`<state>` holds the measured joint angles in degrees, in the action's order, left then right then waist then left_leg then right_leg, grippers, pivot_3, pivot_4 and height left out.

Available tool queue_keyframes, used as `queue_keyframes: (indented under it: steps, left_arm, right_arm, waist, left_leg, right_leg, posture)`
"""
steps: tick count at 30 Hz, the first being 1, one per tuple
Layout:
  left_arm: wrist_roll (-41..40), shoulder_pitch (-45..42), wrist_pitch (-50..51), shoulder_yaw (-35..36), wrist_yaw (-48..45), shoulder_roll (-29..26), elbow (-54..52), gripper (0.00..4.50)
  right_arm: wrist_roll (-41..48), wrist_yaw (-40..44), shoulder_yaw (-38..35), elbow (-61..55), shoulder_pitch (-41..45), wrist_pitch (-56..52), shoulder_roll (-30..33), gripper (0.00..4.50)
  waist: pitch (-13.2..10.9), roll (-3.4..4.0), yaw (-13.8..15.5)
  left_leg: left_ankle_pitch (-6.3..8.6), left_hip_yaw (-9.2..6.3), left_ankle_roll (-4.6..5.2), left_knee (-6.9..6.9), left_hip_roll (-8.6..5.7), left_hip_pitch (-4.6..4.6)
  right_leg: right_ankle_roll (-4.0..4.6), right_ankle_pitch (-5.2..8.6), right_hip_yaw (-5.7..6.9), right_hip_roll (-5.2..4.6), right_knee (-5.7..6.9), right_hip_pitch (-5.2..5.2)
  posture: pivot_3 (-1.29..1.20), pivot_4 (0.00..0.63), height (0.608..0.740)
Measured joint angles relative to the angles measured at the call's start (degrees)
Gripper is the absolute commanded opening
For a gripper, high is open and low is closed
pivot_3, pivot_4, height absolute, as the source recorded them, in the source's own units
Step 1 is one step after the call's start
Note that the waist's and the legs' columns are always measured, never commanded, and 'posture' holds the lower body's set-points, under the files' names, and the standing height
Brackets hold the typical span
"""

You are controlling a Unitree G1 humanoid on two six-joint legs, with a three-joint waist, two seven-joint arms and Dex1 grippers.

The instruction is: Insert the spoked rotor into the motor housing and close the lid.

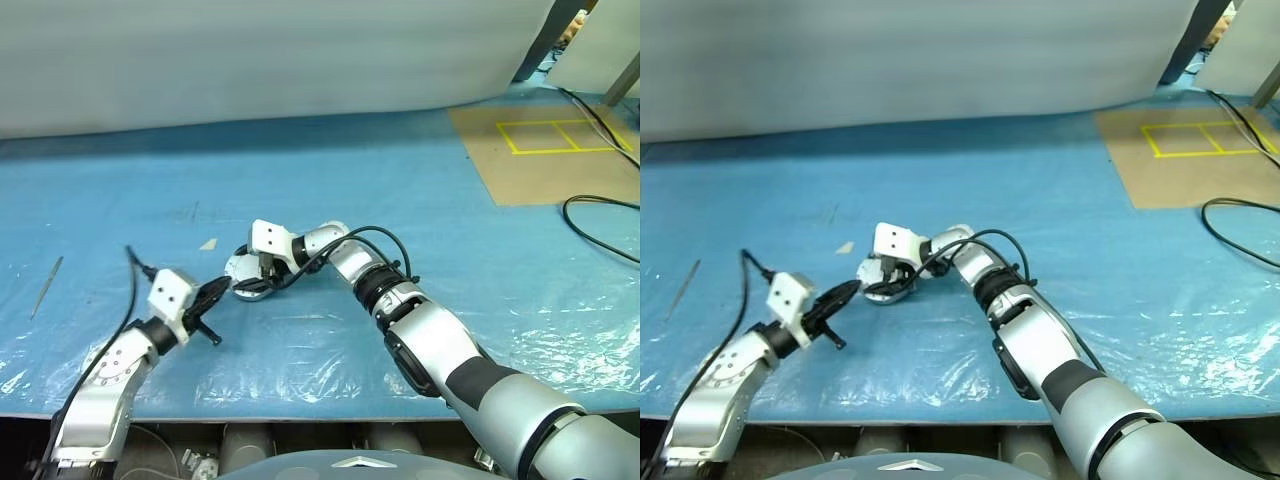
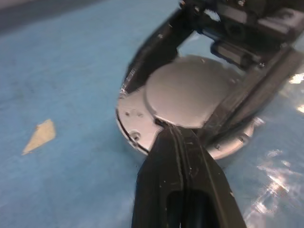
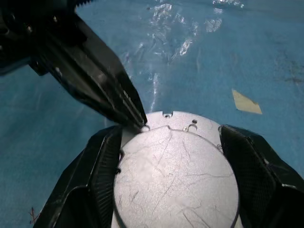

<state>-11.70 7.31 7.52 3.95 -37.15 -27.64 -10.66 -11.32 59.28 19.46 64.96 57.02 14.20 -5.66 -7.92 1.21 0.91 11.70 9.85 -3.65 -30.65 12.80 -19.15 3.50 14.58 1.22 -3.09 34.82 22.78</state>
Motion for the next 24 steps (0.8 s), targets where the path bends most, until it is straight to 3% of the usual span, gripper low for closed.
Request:
queue_keyframes:
  steps: [4, 8, 9, 24]
  left_arm:
    - [4.1, -4.3, 2.6, -4.0, 0.1, -2.2, 1.6, 0.0]
    - [4.7, -6.2, 3.1, -5.0, 0.1, -2.3, 2.8, 0.0]
    - [4.6, -6.8, 3.3, -5.0, 0.1, -2.2, 3.2, 0.0]
    - [1.8, -8.7, 3.1, -4.1, -1.6, -1.7, 4.3, 0.0]
  right_arm:
    - [0.0, -0.2, -0.4, 0.0, -0.1, -2.1, 1.1, 3.01]
    - [0.6, 0.9, -1.3, -0.5, 0.1, -4.1, 1.5, 4.33]
    - [0.7, 1.7, -1.4, -0.8, 0.0, -4.3, 1.6, 4.44]
    - [11.5, 10.9, -8.7, -9.9, -6.4, -7.7, 5.3, 4.44]
  waist:
    - [0.4, 0.58, 0.9]
    - [0.5, 0.56, 1.5]
    - [0.5, 0.56, 1.5]
    - [0.2, 0.12, 1.7]
  left_leg:
    - [0.0, 0.01, 0.01, -0.01, -0.18, 0.24]
    - [0.0, 0.0, 0.01, 0.0, -0.21, 0.41]
    - [0.0, 0.01, 0.01, 0.0, -0.21, 0.39]
    - [-0.28, -0.01, 0.46, -0.31, -0.13, -0.86]
  right_leg:
    - [-0.01, 0.01, 0.01, -0.22, 0.0, -0.34]
    - [-0.4, 0.23, 0.0, -0.3, 0.0, -0.52]
    - [-0.41, 0.24, 0.0, -0.3, 0.0, -0.52]
    - [-0.08, 0.03, 0.27, -0.2, 0.05, 0.48]
  posture:
    - [0.0, 0.15, 0.74]
    - [0.0, 0.15, 0.74]
    - [0.0, 0.15, 0.74]
    - [0.0, 0.15, 0.74]
